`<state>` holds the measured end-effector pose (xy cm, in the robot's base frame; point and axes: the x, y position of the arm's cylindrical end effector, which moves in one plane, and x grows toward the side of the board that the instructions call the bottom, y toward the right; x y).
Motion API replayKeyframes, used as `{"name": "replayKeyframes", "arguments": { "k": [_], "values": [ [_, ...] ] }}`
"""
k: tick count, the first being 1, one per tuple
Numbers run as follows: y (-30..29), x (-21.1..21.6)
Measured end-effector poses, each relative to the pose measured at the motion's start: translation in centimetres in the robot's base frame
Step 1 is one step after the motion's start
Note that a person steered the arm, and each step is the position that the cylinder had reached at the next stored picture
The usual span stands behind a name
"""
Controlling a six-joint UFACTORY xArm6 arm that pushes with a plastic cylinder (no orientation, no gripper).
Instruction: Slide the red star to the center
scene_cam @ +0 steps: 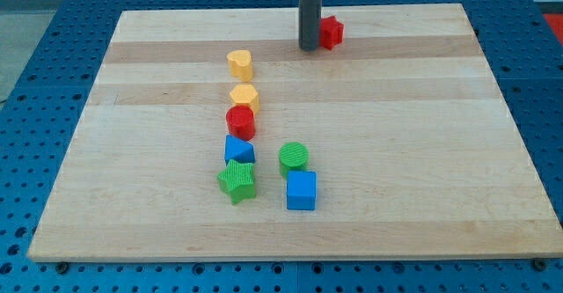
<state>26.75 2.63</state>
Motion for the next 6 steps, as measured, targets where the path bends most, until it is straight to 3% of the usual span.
{"name": "replayKeyframes", "arguments": {
  "k": [3, 4, 5, 6],
  "values": [
    [2.2, -6.4],
    [6.9, -2.5],
    [1.8, 4.2],
    [1.0, 5.7]
  ]
}}
